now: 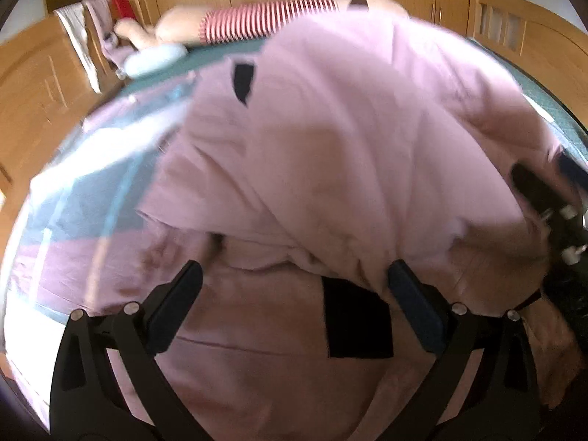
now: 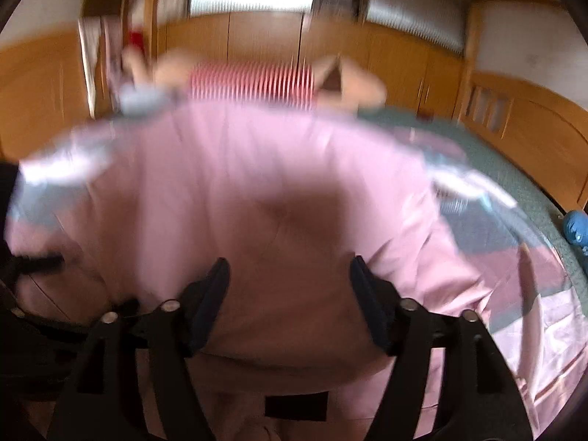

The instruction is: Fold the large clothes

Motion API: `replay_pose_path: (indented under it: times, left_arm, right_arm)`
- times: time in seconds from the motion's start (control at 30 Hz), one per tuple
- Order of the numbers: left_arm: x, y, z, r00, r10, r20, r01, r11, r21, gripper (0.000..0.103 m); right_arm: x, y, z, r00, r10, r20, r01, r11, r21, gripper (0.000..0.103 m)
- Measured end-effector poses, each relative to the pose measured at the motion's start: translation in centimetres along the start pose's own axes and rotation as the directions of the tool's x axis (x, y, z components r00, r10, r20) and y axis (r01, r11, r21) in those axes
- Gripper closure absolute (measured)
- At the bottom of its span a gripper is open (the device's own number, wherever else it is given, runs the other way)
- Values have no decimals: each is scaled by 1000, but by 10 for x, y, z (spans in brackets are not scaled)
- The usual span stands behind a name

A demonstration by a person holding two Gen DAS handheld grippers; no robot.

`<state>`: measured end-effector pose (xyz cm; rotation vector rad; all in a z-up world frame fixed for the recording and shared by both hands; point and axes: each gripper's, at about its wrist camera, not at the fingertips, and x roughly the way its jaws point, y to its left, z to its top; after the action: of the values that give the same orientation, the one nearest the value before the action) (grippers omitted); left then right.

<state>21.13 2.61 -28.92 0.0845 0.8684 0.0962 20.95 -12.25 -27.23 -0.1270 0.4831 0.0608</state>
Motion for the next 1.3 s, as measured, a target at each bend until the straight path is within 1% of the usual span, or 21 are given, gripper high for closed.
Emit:
replay_pose_path:
  times: [0.03,0.07,0.13,0.17,0.2,0.27,0.3,0.33,0.43,0.5,0.63,0.8,0.87,0.93,1.0,1.07,1.1,1.17,1.2,1.27,1.3]
  left_arm:
    - [-6,1,1,999,34,26,-34,999,17,2]
    - [-10,3,2,996,73,49,-75,997,30,2]
    - [-7,10,3,987,151,57,-154,987,44,2]
    - [0,13,2,986,165,34,-166,985,40,2]
    - [12,19,0,986,163,-18,-163,986,20,2]
    - [37,28,-6,983,143,-117,-146,989,-19,2]
    - [44,30,-8,983,135,-125,-141,989,-37,2]
    - [44,28,-8,982,151,-112,-156,987,-34,2]
    - [43,16,-8,972,218,-86,-217,976,20,2]
    - [43,13,-9,969,236,-73,-234,972,34,2]
    - [43,14,-10,971,228,-75,-226,974,26,2]
    - [34,13,-12,973,223,-58,-222,975,18,2]
    - [19,21,-15,973,229,-26,-229,973,23,2]
    - [-8,29,-21,975,219,45,-222,974,49,2]
    - [-36,49,-29,974,206,91,-214,973,87,2]
    - [-54,76,-38,981,182,70,-188,978,88,2]
    - [-63,100,-47,990,139,23,-140,989,56,2]
    - [-69,137,-68,996,51,-69,-54,998,-39,2]
    - [-70,159,-84,991,-11,-136,-3,994,-106,2]
    - [-67,183,-111,964,-127,-233,81,976,-201,2]
    - [-65,192,-127,937,-202,-284,131,960,-249,2]
  right_arm:
    - [-1,-1,2,999,-31,12,32,999,-7,17]
    - [2,-3,2,999,-44,-1,44,999,-5,17]
    - [20,-13,-4,994,-15,-106,21,998,58,18]
    - [30,-18,-8,986,5,-164,10,996,92,21]
    - [45,-22,-14,968,37,-247,-6,992,125,21]
    - [63,-30,-20,939,101,-329,-36,979,198,20]
    - [65,-33,-21,935,118,-334,-43,974,224,19]
    - [66,-35,-21,933,129,-335,-50,970,237,16]
    - [65,-29,-22,937,108,-332,-41,978,204,11]
    - [66,-26,-23,937,97,-334,-33,981,193,7]
    - [69,-24,-26,935,110,-336,-40,977,209,1]
    - [66,-31,-25,940,127,-318,-56,973,222,1]
    - [54,-36,-23,948,160,-277,-94,967,239,1]
    - [29,-46,-17,963,168,-213,-120,967,224,1]
    - [-5,-60,-10,977,129,-171,-95,976,196,1]
    - [-38,-78,-14,976,79,-205,-41,982,184,1]
    - [-51,-88,-21,967,58,-249,-13,984,179,1]
    - [-67,-102,-39,935,43,-352,13,988,155,1]
    - [-76,-111,-55,904,36,-427,23,991,131,1]
    - [-85,-122,-79,838,14,-546,42,995,90,1]
    - [-89,-128,-91,800,22,-600,35,996,84,1]
